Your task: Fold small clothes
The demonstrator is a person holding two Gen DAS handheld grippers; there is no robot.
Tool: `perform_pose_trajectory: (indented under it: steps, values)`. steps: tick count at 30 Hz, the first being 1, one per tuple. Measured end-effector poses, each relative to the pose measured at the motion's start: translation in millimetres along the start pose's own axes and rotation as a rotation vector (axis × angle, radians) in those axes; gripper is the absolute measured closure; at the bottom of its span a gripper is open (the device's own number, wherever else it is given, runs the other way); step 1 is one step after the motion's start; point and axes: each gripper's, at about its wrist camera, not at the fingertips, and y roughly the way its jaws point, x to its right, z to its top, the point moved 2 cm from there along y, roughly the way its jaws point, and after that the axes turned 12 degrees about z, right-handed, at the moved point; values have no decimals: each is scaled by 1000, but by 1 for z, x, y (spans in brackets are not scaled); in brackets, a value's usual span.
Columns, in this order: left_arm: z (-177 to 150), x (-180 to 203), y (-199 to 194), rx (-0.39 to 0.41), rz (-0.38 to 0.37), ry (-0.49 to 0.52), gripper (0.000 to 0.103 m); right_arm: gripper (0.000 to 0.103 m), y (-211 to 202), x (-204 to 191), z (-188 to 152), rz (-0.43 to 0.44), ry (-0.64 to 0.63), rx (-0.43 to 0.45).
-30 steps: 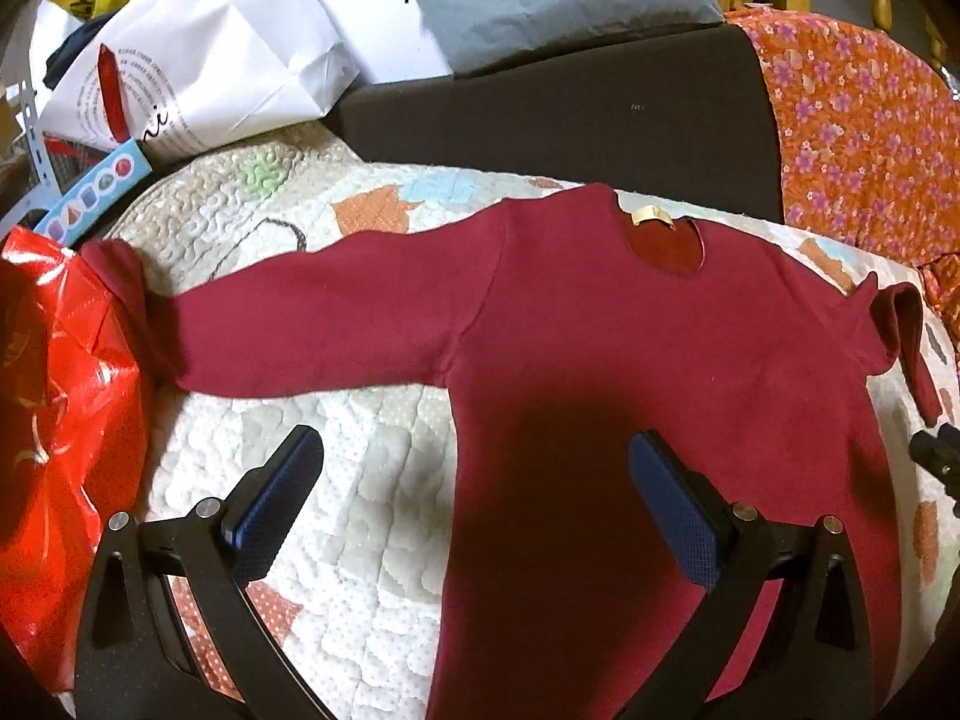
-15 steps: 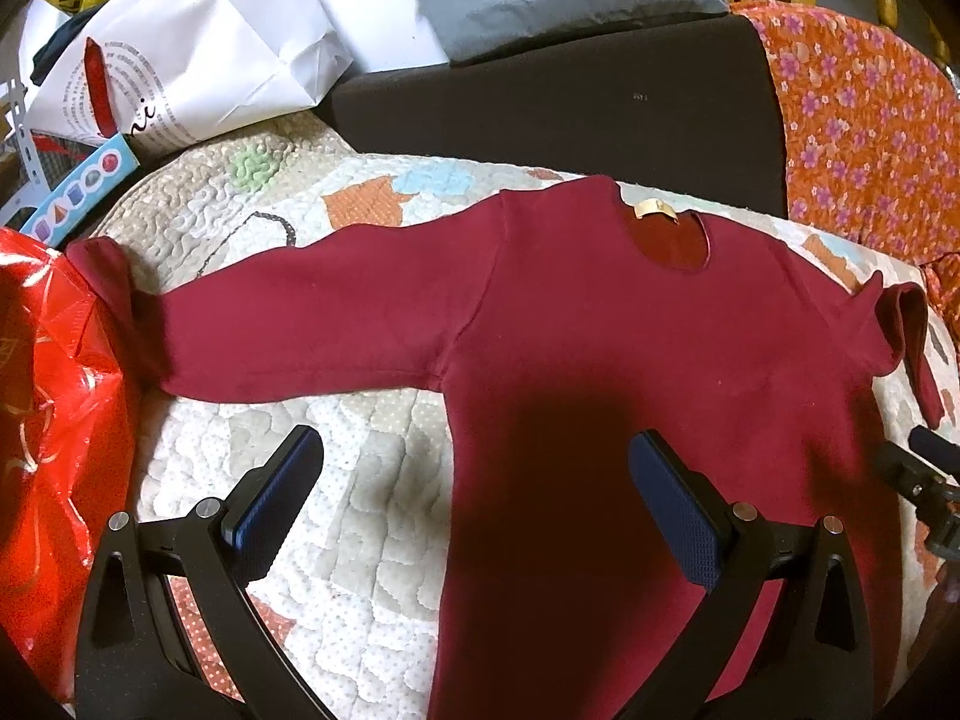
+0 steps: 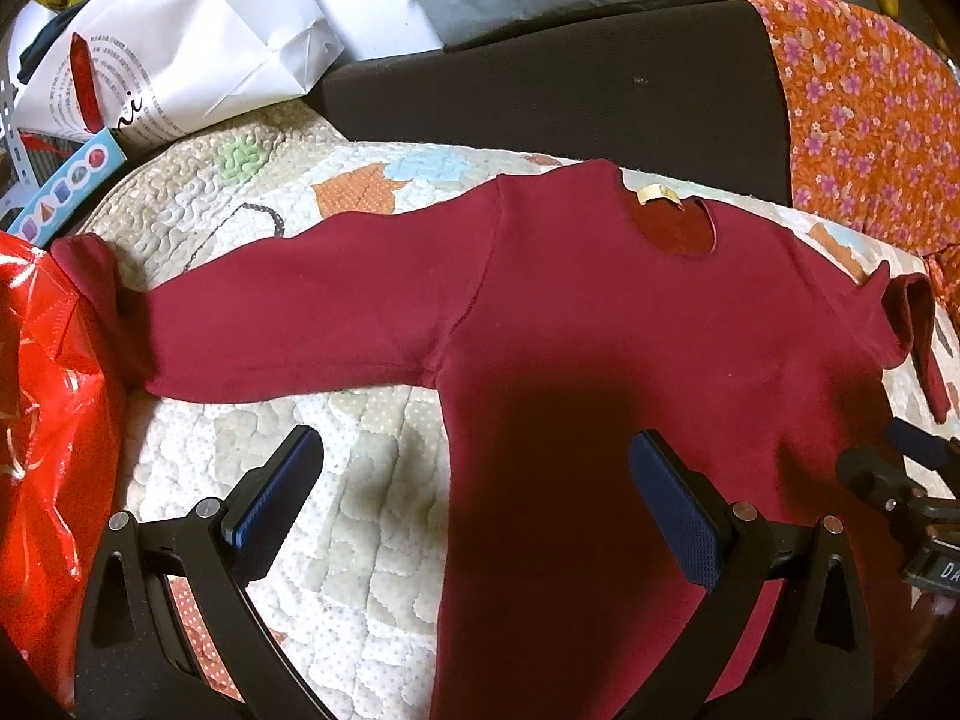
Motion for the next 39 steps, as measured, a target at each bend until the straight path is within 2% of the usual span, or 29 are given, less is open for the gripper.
perform_pose_trajectory:
  steps: [23,34,36,39]
  values:
    - [3,-1,17,-22,14,-5,1,8,34,-16,9,13,-10,-38]
    - [5,-11,20,-38,6,-25,1,8,58,-43,26,40,-68,-63]
    - [6,-17,21,-44,25,-41,2,9,64,-49,31,49,-77,-65]
    - [7,-30,25,-63,14,-79,1,9,69,-55,37,49,-93,-70]
